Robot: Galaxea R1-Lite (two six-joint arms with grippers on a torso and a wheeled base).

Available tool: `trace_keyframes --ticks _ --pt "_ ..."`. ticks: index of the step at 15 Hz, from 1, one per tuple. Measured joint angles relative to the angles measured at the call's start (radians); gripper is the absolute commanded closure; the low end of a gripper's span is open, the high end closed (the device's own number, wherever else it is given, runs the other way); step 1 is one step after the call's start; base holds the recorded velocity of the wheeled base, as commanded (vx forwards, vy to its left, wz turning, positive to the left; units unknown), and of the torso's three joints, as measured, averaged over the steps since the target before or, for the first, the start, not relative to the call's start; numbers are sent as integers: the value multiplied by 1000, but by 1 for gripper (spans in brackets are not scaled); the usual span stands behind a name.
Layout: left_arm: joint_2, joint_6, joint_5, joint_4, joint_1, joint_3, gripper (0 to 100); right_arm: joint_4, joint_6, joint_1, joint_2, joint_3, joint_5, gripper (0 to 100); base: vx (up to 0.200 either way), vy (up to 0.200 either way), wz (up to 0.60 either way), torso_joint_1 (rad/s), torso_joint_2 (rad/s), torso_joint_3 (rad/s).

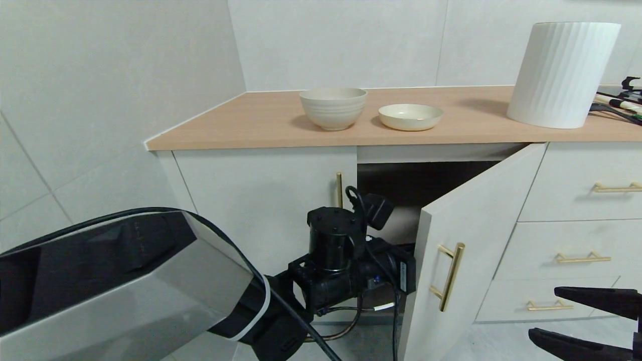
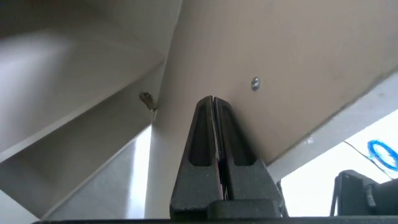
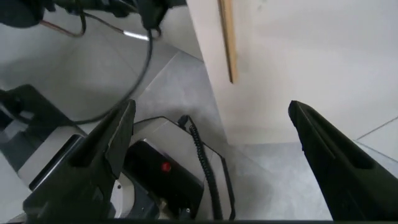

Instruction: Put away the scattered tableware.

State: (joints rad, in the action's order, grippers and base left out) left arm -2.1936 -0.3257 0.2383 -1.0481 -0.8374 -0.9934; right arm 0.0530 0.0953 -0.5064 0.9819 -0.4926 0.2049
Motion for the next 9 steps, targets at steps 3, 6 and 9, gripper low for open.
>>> trace_keyframes --ticks 3,6,9 --pt "3 48 -48 -3 -61 -2 100 0 0 -39 -13 10 27 0 0 0 0 0 0 0" --pt "46 50 23 -23 -214 30 100 -5 0 -101 -73 25 209 0 0 0 0 0 0 0" --pt "123 51 70 -59 -291 103 100 -25 0 -119 -123 32 261 0 0 0 0 0 0 0"
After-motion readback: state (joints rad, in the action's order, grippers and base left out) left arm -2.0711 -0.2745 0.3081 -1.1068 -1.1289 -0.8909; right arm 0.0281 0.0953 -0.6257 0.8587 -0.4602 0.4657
